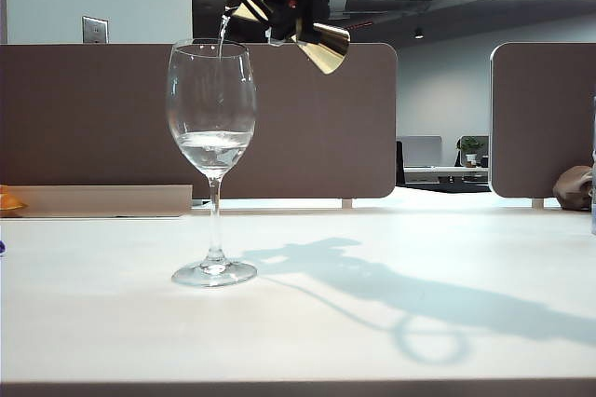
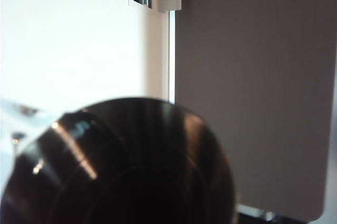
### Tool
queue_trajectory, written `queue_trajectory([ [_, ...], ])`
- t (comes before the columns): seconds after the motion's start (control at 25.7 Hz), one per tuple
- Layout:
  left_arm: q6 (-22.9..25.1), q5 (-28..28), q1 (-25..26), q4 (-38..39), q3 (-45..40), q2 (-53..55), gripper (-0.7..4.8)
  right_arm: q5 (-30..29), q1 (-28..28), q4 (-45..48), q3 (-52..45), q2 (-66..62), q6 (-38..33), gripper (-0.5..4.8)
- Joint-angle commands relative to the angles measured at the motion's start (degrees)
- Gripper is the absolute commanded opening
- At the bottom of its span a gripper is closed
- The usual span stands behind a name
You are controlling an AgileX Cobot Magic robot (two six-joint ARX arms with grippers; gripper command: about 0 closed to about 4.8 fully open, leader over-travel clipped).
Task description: Pick up the jigger and pour the water inside into the glass.
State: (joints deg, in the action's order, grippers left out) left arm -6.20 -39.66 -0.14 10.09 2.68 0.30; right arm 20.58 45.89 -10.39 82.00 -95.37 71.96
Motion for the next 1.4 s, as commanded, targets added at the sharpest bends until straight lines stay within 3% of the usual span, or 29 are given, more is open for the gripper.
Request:
queue_trajectory([
  [0.04, 0.2, -0.2, 0.1, -0.7, 0.1, 0.0, 0.22, 0.1, 0.2, 2.1, 0.4, 0.3, 4.3, -0.06],
  [0.82, 0.2, -0.2, 0.1, -0.7, 0.1, 0.0, 0.23, 0.3, 0.3, 6.0, 0.4, 0.5, 21.1, -0.06],
  [1.05, 0.2, -0.2, 0.1, -0.7, 0.1, 0.0, 0.23, 0.3, 0.4, 6.4, 0.4, 0.7, 22.2, -0.06],
  [1.13, 0.2, -0.2, 0.1, -0.7, 0.1, 0.0, 0.23, 0.2, 0.4, 7.0, 0.4, 0.7, 18.2, -0.06],
  [1.24, 0.2, -0.2, 0.1, -0.7, 0.1, 0.0, 0.22, 0.3, 0.4, 7.8, 0.4, 0.7, 6.0, -0.06],
  [1.4, 0.2, -0.2, 0.1, -0.7, 0.1, 0.0, 0.23, 0.5, -1.4, 7.3, 0.3, 2.2, -19.3, -0.06],
])
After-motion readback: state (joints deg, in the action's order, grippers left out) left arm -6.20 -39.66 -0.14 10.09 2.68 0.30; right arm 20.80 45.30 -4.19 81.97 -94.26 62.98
